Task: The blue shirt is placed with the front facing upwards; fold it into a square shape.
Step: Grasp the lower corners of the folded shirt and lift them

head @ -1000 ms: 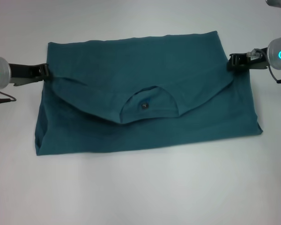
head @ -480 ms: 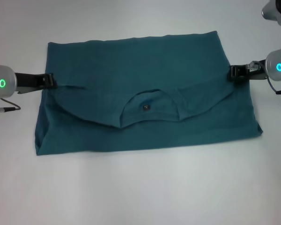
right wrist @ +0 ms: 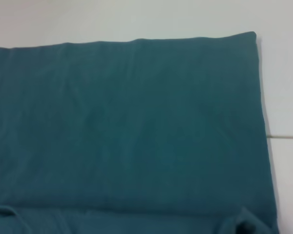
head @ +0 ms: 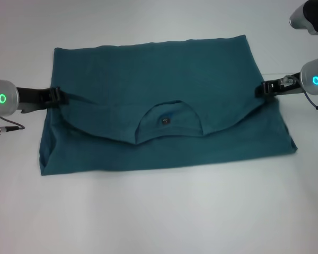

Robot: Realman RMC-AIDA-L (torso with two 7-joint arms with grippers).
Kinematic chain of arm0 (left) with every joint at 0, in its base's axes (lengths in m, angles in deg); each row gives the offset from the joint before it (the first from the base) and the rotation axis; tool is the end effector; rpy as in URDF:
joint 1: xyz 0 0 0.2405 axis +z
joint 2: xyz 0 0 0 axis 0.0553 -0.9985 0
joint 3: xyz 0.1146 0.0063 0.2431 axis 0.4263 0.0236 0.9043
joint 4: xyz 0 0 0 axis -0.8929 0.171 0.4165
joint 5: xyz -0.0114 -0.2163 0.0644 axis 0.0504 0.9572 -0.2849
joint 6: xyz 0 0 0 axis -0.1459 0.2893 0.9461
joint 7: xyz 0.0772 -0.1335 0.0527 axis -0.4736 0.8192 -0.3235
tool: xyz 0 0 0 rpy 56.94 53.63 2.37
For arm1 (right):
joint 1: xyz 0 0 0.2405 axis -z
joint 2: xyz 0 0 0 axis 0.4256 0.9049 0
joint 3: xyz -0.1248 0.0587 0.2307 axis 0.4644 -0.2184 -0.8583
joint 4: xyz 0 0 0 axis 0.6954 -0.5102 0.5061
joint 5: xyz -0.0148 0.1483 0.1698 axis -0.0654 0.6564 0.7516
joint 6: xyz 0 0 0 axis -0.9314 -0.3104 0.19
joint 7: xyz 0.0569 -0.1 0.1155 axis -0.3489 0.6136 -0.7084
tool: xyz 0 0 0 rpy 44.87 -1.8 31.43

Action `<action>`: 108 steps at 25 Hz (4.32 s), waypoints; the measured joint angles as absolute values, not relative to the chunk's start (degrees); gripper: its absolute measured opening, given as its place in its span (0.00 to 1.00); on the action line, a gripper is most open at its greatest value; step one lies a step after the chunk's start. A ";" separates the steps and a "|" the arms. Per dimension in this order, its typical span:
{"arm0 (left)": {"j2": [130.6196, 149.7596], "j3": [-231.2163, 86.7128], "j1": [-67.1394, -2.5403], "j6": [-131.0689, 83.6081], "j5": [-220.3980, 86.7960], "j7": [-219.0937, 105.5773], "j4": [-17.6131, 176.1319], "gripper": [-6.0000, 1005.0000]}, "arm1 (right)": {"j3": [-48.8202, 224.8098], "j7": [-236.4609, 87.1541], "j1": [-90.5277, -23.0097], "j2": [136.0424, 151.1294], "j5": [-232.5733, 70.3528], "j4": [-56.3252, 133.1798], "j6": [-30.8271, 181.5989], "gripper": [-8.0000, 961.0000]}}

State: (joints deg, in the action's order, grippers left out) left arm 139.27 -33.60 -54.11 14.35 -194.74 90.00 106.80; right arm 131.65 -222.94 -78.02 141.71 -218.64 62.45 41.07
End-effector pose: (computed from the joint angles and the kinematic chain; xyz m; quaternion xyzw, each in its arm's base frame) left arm -0.2640 0.5077 0.0029 -0.7295 -0.5815 -0.1251 0.3377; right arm 0.2802 0.5174 0.0241 -0.7560 0.5167 0.0077 0.4018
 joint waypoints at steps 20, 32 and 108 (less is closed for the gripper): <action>143.14 -35.10 -34.35 31.96 -176.43 93.29 125.87 0.71 | 119.00 -206.37 -60.61 140.88 -182.70 74.48 9.36 0.78; 142.61 -37.74 -29.82 35.84 -173.29 84.35 120.67 0.70 | 115.04 -196.82 -52.56 140.94 -173.64 72.02 -2.81 0.78; 142.52 -30.68 -38.33 25.23 -178.33 76.18 110.74 0.70 | 112.93 -194.42 -50.71 140.74 -173.60 68.33 1.70 0.78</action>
State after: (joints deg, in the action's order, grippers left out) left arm 142.52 -30.68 -38.33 25.23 -178.33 76.18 110.74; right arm 112.93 -194.42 -50.71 140.74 -173.60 68.33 1.70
